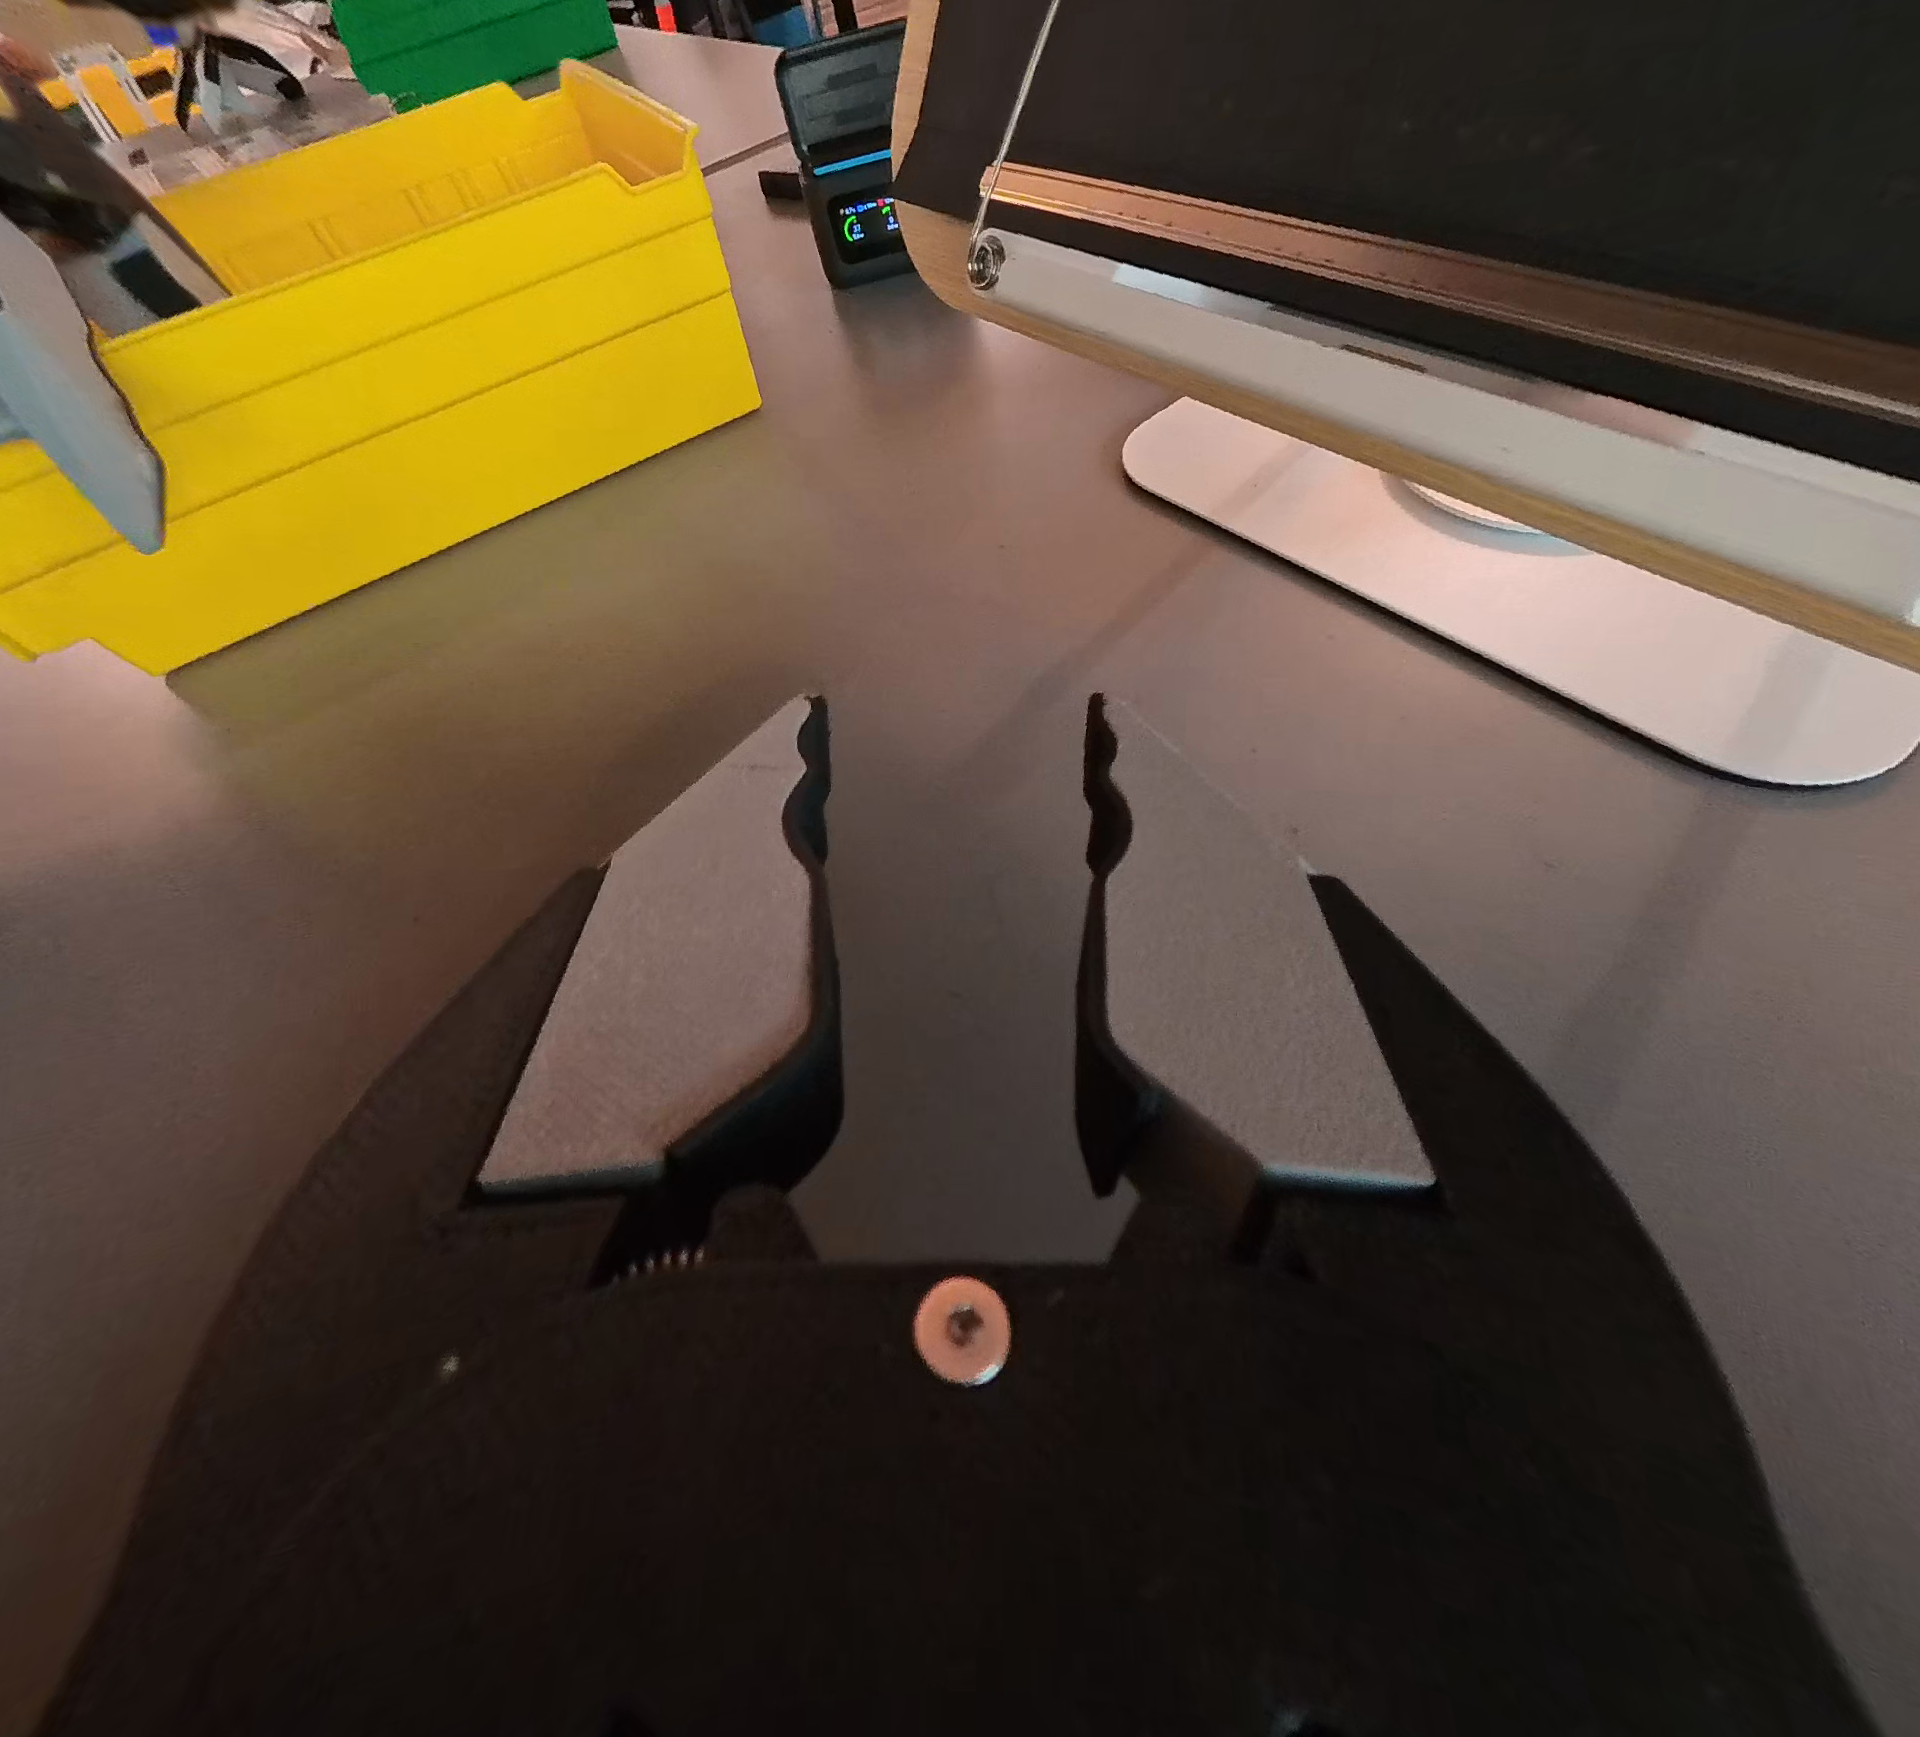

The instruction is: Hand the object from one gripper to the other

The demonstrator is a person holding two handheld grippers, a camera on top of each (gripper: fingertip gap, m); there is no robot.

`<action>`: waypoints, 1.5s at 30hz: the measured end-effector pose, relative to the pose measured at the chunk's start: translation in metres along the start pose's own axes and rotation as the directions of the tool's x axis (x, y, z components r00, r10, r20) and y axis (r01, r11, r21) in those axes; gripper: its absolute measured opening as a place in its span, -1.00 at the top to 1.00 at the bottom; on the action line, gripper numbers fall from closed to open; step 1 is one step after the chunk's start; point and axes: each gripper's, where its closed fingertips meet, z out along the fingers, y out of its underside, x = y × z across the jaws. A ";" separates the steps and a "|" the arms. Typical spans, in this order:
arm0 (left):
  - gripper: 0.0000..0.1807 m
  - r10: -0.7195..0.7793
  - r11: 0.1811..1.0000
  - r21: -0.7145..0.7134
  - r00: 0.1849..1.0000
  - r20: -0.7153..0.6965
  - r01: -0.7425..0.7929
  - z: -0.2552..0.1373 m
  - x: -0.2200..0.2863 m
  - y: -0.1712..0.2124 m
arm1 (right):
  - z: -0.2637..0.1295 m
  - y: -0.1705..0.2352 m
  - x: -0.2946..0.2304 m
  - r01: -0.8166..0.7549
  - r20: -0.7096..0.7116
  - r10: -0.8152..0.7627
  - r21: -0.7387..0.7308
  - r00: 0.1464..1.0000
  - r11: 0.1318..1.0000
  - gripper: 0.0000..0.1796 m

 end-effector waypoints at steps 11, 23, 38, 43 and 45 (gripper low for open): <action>0.84 0.066 0.964 0.260 0.998 -0.024 -0.058 -0.046 0.029 -0.030 | 0.001 0.000 -0.003 0.009 0.004 -0.009 -0.004 1.000 1.000 0.49; 0.74 0.066 0.964 0.267 0.974 -0.218 -0.006 -0.050 0.035 -0.032 | 0.002 0.002 -0.005 0.012 0.019 -0.012 -0.014 1.000 1.000 0.52; -0.03 -0.128 0.975 0.167 0.986 -0.108 0.145 -0.014 -0.036 -0.013 | 0.002 0.002 -0.005 -0.002 0.026 0.003 -0.015 1.000 1.000 0.52; -0.10 -0.134 0.963 0.195 0.961 -0.241 0.184 -0.027 -0.033 -0.019 | 0.001 0.001 -0.004 -0.014 0.031 0.014 -0.004 0.999 1.000 0.52; -0.07 -0.122 0.948 0.254 0.958 -0.261 0.190 -0.043 -0.036 -0.026 | 0.001 0.001 -0.004 -0.019 0.034 0.019 -0.004 0.999 1.000 0.52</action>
